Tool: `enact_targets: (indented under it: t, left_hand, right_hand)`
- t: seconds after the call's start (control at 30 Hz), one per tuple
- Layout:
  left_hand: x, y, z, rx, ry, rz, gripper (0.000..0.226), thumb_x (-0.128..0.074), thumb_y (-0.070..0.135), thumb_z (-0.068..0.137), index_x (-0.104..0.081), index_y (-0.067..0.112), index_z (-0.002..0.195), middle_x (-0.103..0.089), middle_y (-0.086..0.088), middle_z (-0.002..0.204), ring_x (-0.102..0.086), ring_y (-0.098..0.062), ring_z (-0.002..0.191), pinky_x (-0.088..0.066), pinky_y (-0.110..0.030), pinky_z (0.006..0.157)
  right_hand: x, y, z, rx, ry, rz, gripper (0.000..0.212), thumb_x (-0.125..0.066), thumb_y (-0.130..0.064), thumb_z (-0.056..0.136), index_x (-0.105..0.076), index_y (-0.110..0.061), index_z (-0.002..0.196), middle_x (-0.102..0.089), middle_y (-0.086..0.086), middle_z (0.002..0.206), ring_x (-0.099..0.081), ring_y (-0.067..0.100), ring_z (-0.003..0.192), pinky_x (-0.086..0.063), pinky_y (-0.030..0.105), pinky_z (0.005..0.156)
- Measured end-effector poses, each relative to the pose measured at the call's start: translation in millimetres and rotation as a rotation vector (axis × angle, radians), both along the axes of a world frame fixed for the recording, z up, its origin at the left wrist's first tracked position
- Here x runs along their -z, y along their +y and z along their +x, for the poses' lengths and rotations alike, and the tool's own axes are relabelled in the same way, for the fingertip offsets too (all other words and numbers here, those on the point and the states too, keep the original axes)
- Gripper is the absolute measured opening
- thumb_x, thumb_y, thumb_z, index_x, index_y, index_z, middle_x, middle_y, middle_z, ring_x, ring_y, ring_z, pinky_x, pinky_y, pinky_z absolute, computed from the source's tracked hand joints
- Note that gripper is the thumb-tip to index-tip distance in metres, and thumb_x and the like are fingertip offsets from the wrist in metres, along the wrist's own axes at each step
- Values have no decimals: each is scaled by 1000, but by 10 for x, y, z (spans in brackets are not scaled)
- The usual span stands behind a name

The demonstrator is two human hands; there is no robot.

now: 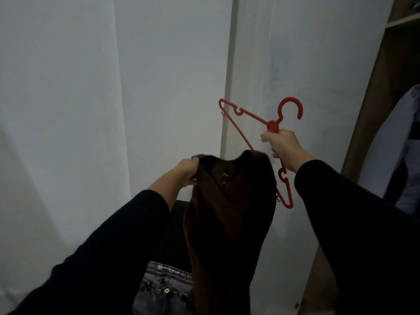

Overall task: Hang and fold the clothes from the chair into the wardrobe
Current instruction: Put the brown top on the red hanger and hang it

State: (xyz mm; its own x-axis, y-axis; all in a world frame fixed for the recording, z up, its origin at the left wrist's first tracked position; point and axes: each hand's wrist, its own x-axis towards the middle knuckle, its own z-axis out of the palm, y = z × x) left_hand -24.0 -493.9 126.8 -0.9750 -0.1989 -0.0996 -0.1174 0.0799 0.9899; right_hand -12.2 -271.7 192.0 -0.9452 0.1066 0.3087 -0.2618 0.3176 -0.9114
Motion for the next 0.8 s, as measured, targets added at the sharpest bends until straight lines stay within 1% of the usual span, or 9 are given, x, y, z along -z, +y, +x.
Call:
enact_targets:
  t: [0.03,0.1,0.27,0.4,0.5,0.57,0.67,0.73,0.8]
  left_hand:
    - [-65,29,-27,-46,26,64,40,-35,28,100,-47,0,125,-59,-15,110,-59,-28,99,-53,-41,87]
    - [-180,126,-49,-99,65,122,42,-39,29,97,-50,0,125,-59,-14,108,-59,-30,97,-52,-36,83]
    - [-319,336,-33,-84,31,-50,43,-44,36,97,-50,2,123,-54,-11,106,-53,-28,101,-45,-33,82]
    - [-351,387,24,-100,7,-107,41,-43,32,98,-48,2,125,-51,-12,109,-49,-26,99,-39,-31,79]
    - [-360,402,79,-113,-8,-137,38,-43,28,98,-51,1,124,-55,-15,113,-53,-28,105,-42,-33,83]
    - [-364,405,92,-123,-26,-123,31,-43,25,97,-56,2,114,-59,-15,108,-59,-28,100,-49,-33,83]
    - [-363,420,114,-133,-31,-111,25,-45,19,98,-58,5,81,-57,-7,78,-55,-18,66,-47,-25,60]
    - [-368,445,160,-119,-34,-106,27,-49,18,96,-55,8,71,-55,-6,74,-54,-17,65,-48,-25,65]
    - [-372,461,205,-97,-39,-108,24,-51,17,95,-54,9,73,-55,-7,78,-54,-18,70,-49,-29,74]
  right_hand:
    - [-5,-15,-7,-3,9,-27,22,-51,-33,95,-54,-19,112,-44,-5,75,-42,11,66,-37,24,61]
    - [-14,-38,-32,8,21,-59,29,-39,-42,99,-50,-23,118,-40,-8,72,-37,8,61,-35,23,54]
    - [-40,-108,-26,19,83,-281,28,-34,-44,101,-54,-24,94,-40,-3,66,-35,9,54,-38,21,51]
    - [-141,-173,14,-106,121,-531,30,-35,-41,101,-54,-21,90,-35,-5,53,-32,8,45,-36,20,48]
    - [-224,-219,48,-249,116,-722,34,-34,-41,102,-53,-17,88,-33,-5,50,-29,9,43,-33,21,46]
    - [-275,-257,83,-320,118,-817,35,-33,-41,101,-52,-15,88,-33,-4,50,-29,8,42,-32,21,45]
    - [-337,-335,131,-361,153,-890,34,-34,-39,102,-53,-15,88,-35,-4,51,-32,8,43,-33,20,46]
    - [-347,-389,151,-365,175,-898,33,-35,-39,102,-54,-15,88,-36,-4,51,-33,9,43,-34,20,46]
    - [-326,-425,153,-370,184,-897,32,-35,-38,101,-54,-15,91,-37,-4,51,-34,9,44,-35,20,47]
